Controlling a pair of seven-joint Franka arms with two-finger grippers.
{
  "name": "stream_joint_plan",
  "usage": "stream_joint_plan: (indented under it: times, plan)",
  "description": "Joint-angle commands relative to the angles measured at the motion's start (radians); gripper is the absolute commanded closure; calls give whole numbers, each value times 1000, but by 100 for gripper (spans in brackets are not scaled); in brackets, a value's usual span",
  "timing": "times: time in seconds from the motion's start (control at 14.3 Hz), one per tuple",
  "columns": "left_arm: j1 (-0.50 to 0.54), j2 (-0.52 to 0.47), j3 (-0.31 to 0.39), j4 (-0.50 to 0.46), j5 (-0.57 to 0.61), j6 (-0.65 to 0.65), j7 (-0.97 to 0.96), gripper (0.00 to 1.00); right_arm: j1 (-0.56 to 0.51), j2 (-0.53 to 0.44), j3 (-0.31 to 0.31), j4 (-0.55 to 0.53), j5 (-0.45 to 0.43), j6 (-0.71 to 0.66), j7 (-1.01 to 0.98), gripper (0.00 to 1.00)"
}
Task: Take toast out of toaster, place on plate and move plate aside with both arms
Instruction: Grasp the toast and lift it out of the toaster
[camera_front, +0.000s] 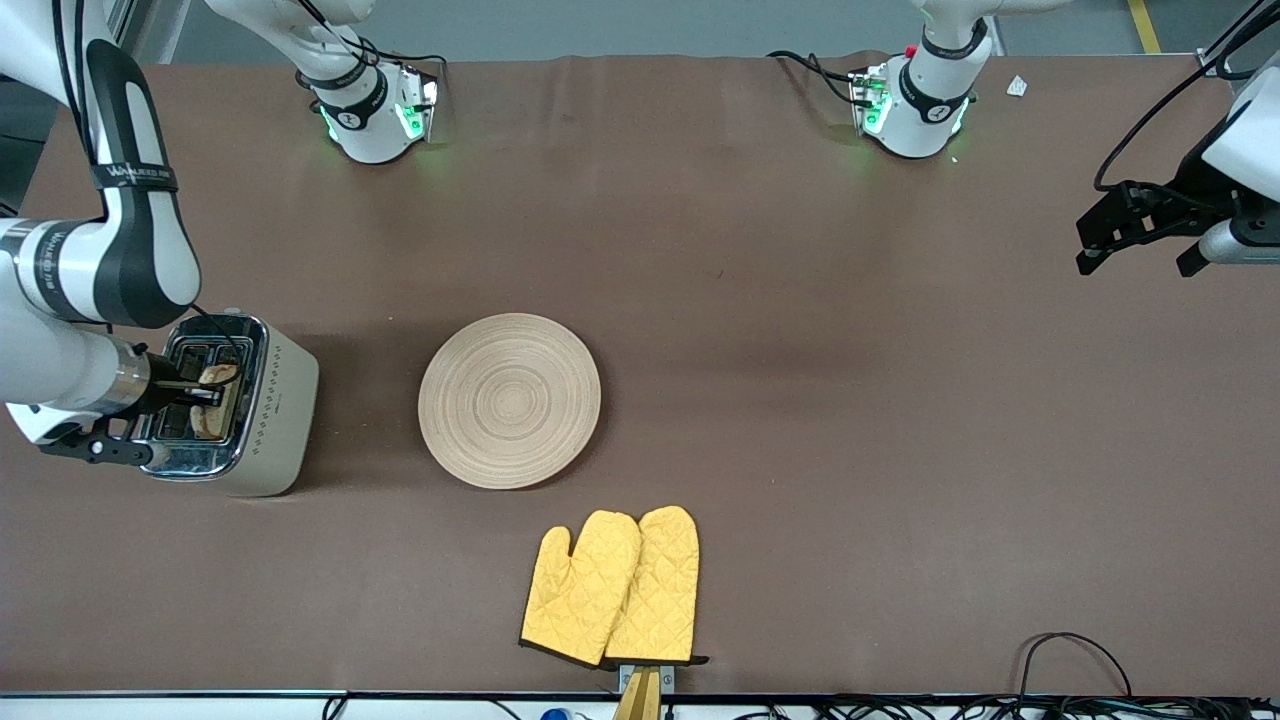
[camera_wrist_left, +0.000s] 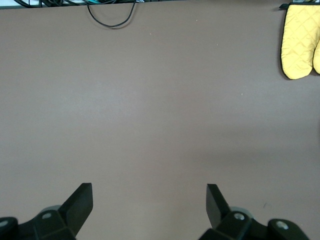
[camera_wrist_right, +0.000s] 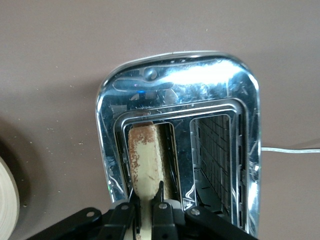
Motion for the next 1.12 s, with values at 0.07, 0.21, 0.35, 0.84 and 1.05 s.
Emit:
stream_joint_plan:
  times: [0.07, 0.21, 0.35, 0.84, 1.05]
  plan:
    - [0, 10, -1, 23, 11, -13, -5, 0, 78, -4, 14, 213, 10, -204, 35, 100]
    - [0, 10, -1, 23, 11, -13, -3, 0, 154, -4, 20, 235, 30, -235, 105, 96]
    - [0, 10, -1, 23, 11, -13, -3, 0, 195, -4, 33, 212, 162, -203, 99, 92]
    - [0, 10, -1, 23, 11, -13, -3, 0, 393, 66, 34, -15, 243, 90, 199, 96]
    - [0, 10, -1, 23, 11, -13, -3, 0, 421, 68, 34, -15, 332, 97, 203, 96]
